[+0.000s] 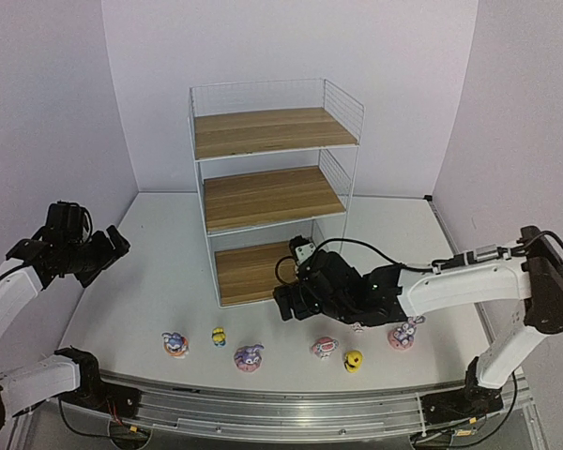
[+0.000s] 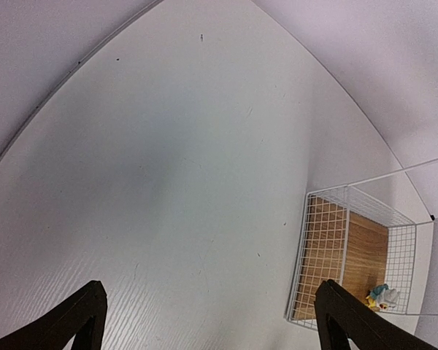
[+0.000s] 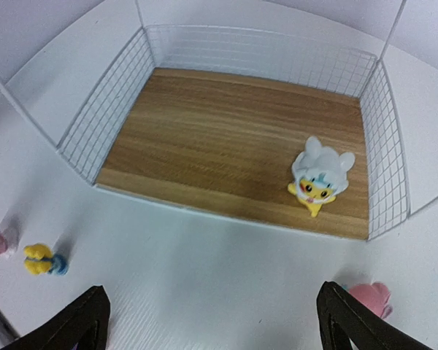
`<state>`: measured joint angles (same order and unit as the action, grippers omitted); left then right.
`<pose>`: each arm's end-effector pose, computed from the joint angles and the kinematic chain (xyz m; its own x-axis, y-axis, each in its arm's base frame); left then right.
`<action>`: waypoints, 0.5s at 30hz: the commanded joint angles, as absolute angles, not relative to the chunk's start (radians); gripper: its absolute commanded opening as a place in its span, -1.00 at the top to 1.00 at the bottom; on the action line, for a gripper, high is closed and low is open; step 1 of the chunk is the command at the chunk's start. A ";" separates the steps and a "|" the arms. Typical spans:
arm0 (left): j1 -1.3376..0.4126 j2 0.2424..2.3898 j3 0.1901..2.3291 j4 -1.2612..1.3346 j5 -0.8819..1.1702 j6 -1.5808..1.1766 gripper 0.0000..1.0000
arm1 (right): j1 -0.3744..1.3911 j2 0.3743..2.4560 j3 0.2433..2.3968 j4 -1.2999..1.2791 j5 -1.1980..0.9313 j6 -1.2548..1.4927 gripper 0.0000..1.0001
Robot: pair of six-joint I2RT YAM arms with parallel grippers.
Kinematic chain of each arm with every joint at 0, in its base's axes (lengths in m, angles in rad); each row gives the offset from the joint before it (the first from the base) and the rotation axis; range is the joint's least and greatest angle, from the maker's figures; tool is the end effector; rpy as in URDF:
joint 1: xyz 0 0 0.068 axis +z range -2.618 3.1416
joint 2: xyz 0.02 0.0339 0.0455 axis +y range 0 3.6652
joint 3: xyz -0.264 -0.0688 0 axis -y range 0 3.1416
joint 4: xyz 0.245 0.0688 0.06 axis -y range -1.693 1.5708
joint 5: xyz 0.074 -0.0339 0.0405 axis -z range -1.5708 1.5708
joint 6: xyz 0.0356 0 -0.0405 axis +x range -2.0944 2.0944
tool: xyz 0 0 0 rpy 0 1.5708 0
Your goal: Place and organize the plastic toys onto the shelf
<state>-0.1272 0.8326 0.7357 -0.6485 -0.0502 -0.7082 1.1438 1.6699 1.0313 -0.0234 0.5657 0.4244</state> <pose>0.1713 -0.0201 0.2705 -0.5696 -0.5821 -0.5803 -0.3692 0.8120 -0.4521 0.1667 0.3204 0.2144 -0.4763 -0.2074 -0.8545 -0.4359 0.8997 0.0245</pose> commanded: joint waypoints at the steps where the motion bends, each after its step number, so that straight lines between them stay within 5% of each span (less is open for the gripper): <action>1: -0.123 0.875 0.754 -0.642 0.017 -0.713 -0.99 | 1.207 1.541 1.009 -0.252 0.540 0.558 -0.90; 15: -0.124 0.853 0.674 -0.567 0.190 -0.710 -0.99 | 1.230 1.140 0.808 -0.693 0.297 0.783 -0.78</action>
